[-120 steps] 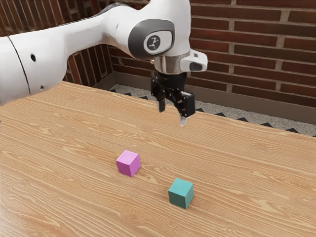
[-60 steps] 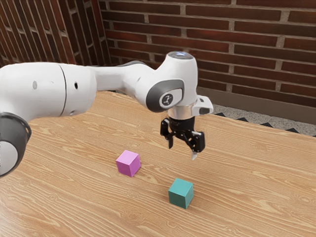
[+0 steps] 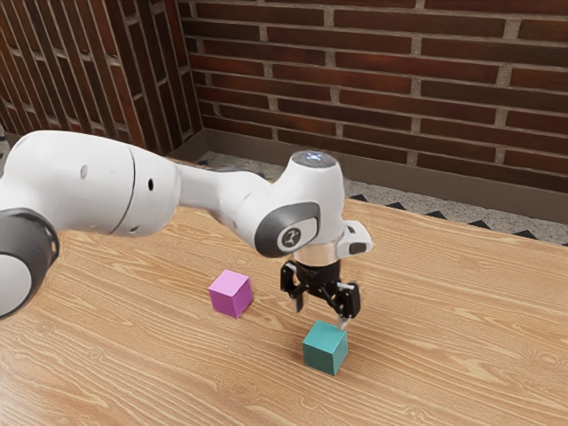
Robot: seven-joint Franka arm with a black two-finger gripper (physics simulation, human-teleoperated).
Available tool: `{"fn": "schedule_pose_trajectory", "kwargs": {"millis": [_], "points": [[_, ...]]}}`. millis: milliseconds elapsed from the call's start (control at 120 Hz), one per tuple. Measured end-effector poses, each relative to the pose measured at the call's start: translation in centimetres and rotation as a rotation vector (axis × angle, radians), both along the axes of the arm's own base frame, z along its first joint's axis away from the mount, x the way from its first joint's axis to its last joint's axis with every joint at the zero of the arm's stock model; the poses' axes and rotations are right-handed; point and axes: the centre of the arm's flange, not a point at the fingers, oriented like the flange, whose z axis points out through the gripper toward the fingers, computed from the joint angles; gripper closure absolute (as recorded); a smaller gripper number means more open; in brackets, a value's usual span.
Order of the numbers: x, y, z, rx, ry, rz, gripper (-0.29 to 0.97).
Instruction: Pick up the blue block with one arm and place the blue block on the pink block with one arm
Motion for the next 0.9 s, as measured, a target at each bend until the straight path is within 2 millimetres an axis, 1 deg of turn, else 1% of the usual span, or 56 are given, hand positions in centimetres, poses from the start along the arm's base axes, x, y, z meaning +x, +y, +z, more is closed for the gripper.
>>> {"fn": "schedule_pose_trajectory", "kwargs": {"millis": [83, 208, 308, 592, 750, 817, 900], "points": [[-0.8, -0.1, -0.2, -0.007, -0.01, 0.004, 0.0], [-1.3, -1.4, -0.1, -0.02, -0.034, -0.007, 0.0], [-1.2, -1.7, -1.2, -0.02, -0.033, -0.005, 0.0], [-1.0, -1.5, -3.0, -0.02, -0.033, 0.002, 0.0], [-0.9, -1.3, -3.4, -0.017, -0.035, -0.004, 0.0], [-1.2, -1.4, -3.4, -0.016, -0.035, -0.01, 0.0], [-2.1, -1.0, -4.2, -0.012, -0.027, -0.015, 0.0]]}}
